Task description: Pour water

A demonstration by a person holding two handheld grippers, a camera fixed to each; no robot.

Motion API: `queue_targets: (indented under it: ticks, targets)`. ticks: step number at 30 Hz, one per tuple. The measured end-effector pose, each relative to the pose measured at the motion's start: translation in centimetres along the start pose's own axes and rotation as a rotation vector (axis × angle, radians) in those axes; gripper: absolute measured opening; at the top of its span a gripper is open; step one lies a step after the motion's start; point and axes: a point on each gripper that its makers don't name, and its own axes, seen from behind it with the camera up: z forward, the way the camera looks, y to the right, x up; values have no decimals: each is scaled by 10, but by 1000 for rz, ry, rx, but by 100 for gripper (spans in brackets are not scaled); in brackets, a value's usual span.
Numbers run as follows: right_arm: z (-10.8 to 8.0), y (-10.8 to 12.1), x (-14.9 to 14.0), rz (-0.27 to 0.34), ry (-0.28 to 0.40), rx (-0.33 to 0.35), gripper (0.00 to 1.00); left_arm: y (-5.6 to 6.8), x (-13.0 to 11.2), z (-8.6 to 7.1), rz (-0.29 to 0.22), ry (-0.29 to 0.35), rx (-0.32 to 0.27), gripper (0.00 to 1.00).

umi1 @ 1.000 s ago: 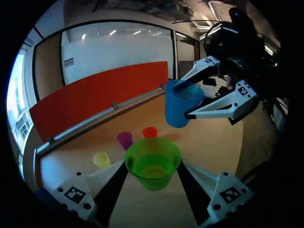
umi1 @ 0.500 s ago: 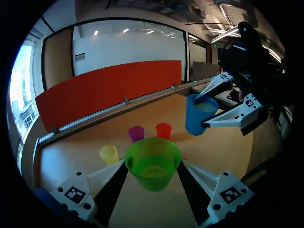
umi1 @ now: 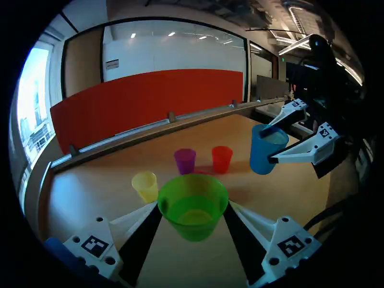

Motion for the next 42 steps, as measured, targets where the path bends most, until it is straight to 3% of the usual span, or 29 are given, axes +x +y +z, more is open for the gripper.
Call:
queue_targets:
  ticks: [18, 42]
  targets:
    - [44, 9, -54, 53, -60, 3, 90, -14, -47, 40, -51, -52, 8, 86]
    - [84, 7, -116, 67, -146, 27, 90, -12, -98, 81, -16, -134, -14, 86]
